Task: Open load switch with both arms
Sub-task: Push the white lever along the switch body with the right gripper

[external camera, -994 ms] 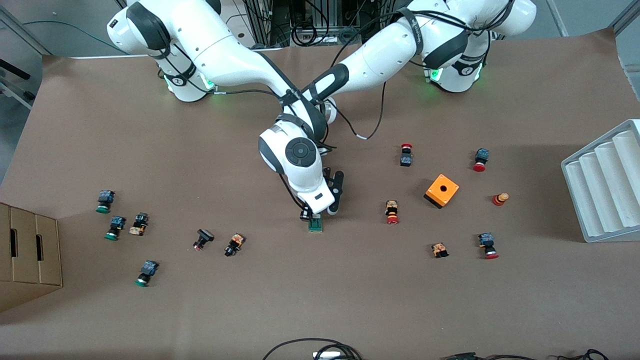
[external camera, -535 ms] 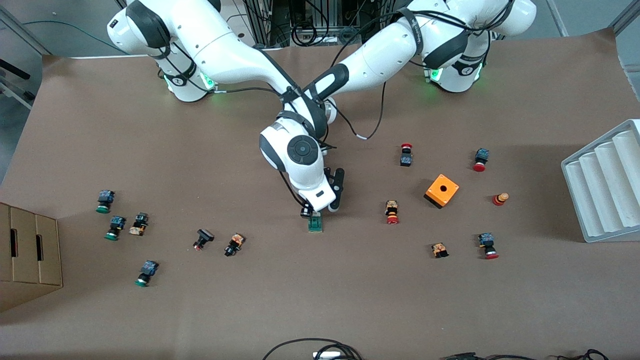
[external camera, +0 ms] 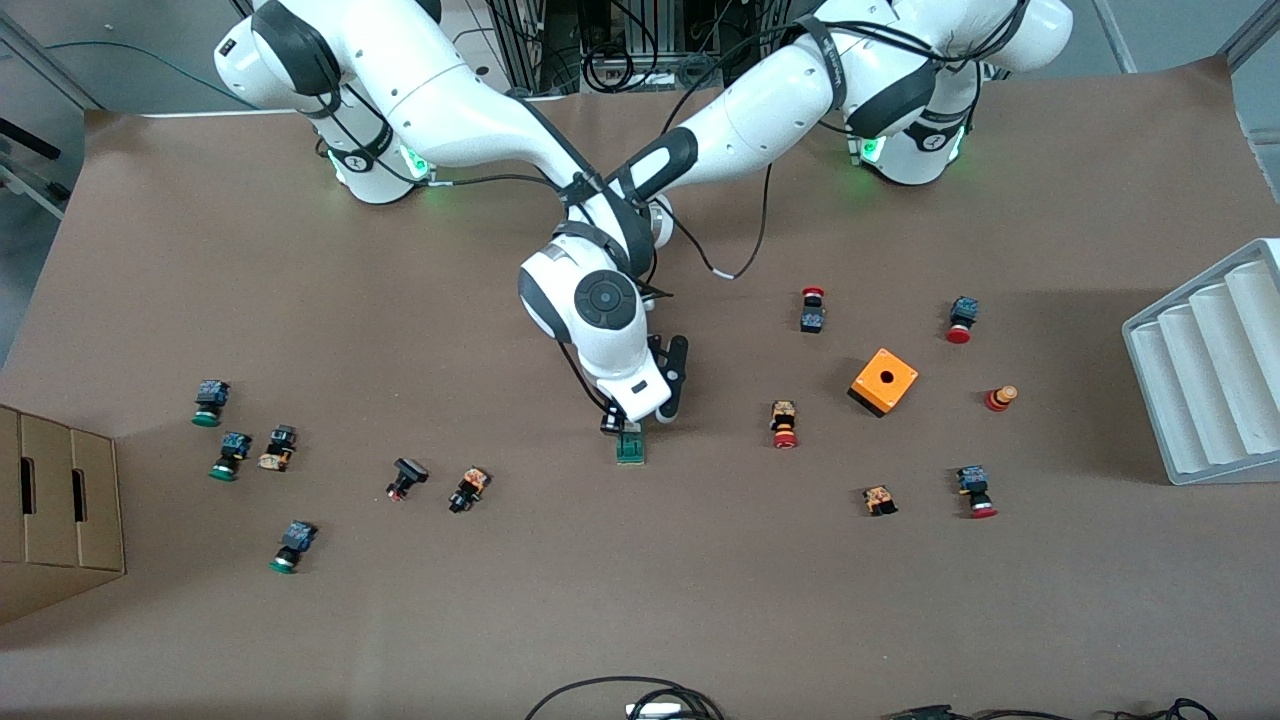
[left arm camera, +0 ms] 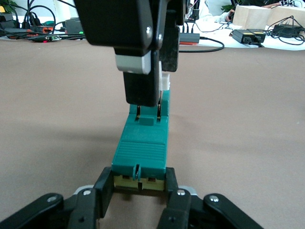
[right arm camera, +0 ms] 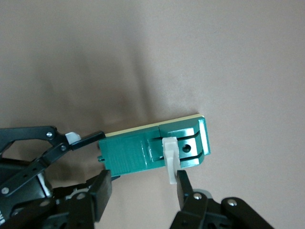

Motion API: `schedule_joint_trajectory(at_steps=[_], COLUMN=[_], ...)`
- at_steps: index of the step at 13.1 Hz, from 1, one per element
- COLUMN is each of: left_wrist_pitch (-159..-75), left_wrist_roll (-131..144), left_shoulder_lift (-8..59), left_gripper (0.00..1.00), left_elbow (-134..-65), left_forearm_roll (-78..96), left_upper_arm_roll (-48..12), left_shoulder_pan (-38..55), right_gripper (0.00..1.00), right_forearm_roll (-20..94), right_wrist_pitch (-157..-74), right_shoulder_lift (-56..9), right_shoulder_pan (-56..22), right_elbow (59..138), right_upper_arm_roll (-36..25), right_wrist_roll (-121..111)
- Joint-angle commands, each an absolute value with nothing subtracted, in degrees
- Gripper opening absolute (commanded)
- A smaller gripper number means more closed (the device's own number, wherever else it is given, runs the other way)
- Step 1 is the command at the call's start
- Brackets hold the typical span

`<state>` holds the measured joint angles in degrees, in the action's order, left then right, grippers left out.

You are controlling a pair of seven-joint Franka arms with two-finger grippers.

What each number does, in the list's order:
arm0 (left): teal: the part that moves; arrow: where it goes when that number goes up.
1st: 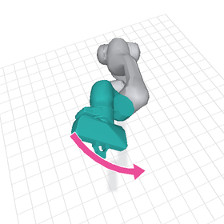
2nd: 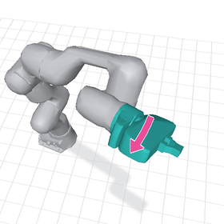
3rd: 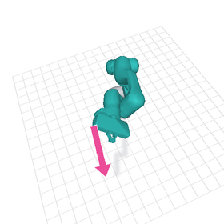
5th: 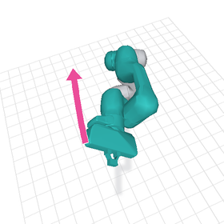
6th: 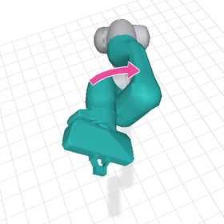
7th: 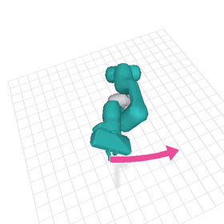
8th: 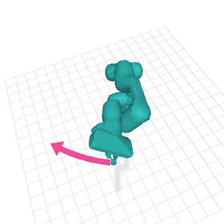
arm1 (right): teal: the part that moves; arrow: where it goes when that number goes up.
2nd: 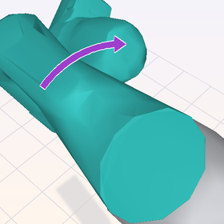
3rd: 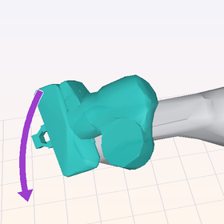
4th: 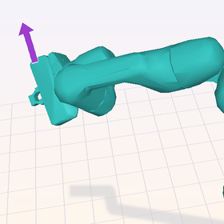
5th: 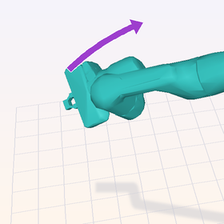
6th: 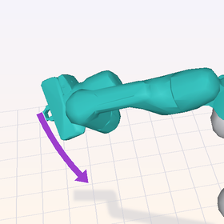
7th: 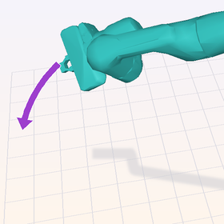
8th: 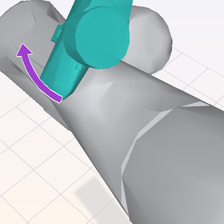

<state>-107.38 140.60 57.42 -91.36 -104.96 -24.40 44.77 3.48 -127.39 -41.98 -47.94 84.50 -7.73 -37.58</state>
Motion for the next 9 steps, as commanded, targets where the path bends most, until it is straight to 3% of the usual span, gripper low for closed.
schedule_joint_trajectory(at_steps=[1, 9], left_wrist_pitch=[-106.6, -106.6], left_wrist_roll=[141.5, 141.5], left_shoulder_lift=[58.2, 58.2], left_gripper=[0.27, 0.27], left_elbow=[-91.1, -91.1], left_forearm_roll=[-105.0, -105.0], left_upper_arm_roll=[-24.0, -24.0], left_shoulder_pan=[45.6, 45.6], right_gripper=[0.63, 0.63], right_forearm_roll=[3.3, 3.3], right_wrist_pitch=[-127.1, -126.8], right_shoulder_lift=[-40.1, -39.4], right_shoulder_pan=[-48.6, -49.0], right_elbow=[87.6, 88.5], right_upper_arm_roll=[-7.7, -7.6], right_wrist_roll=[-37.2, -37.2])
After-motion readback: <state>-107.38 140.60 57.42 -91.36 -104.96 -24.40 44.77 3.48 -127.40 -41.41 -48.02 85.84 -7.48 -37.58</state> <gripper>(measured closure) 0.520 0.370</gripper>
